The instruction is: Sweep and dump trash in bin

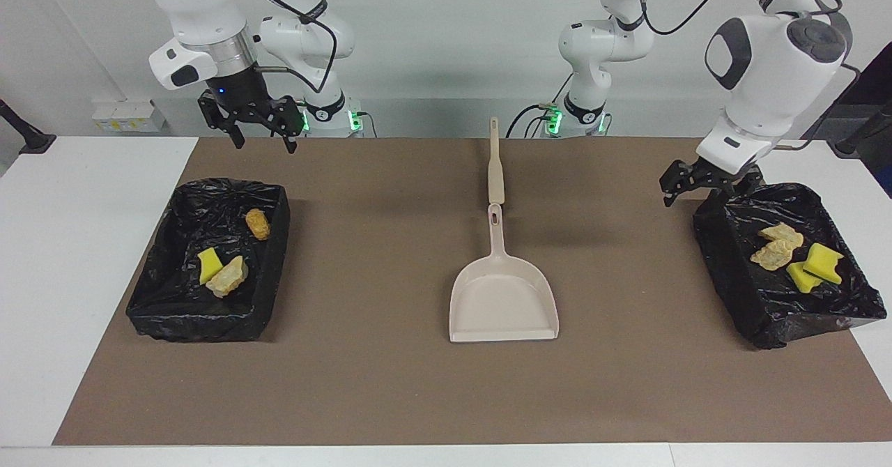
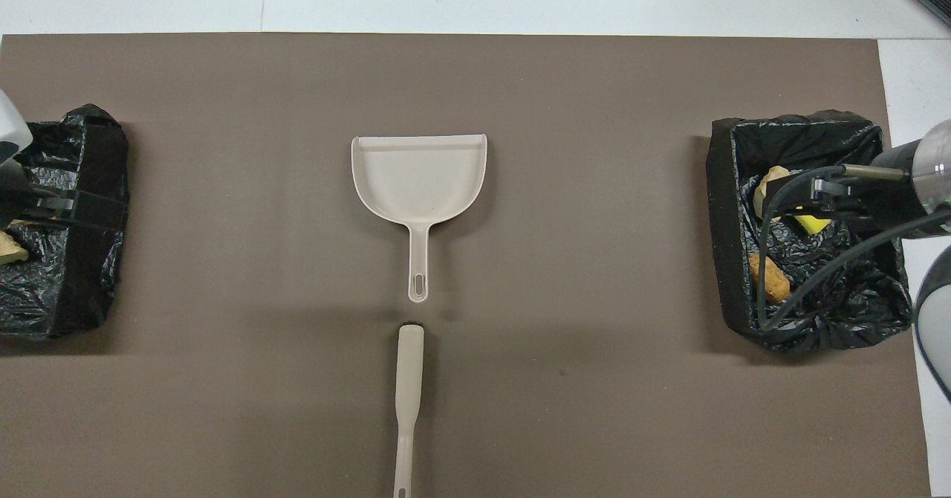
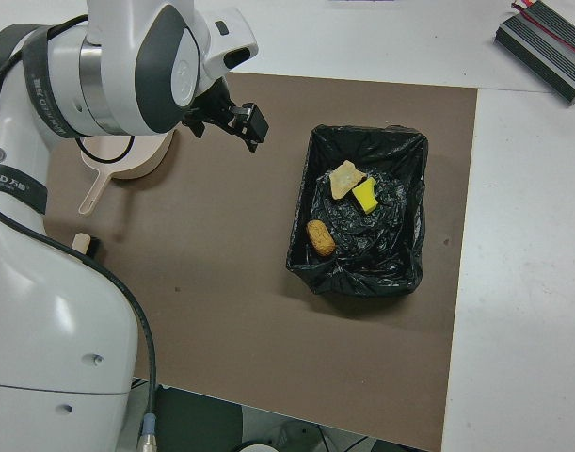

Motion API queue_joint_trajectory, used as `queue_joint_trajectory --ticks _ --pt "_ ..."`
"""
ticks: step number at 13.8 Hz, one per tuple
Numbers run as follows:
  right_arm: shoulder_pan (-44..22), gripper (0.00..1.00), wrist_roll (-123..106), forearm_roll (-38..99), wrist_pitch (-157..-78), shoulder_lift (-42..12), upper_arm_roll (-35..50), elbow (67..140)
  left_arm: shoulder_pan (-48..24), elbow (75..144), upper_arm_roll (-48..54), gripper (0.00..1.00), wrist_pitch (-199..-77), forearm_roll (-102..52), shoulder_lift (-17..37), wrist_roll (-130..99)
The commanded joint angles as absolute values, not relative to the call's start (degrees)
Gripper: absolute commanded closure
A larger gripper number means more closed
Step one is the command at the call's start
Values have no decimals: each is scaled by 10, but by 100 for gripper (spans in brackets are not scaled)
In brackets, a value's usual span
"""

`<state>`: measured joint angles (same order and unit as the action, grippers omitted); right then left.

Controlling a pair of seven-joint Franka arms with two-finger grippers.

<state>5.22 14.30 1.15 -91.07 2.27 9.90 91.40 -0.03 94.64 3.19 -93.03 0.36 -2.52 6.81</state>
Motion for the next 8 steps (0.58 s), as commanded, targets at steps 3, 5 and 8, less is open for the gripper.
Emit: queue_joint_trajectory --ticks 3,5,8 --pt "71 0 129 15 -921 31 99 926 4 927 35 0 -901 -1 -19 80" --pt "71 0 128 15 -921 30 99 926 4 917 35 0 -904 -4 -15 80" --pt "73 0 127 6 -920 30 99 926 4 909 35 0 -894 -5 -12 80"
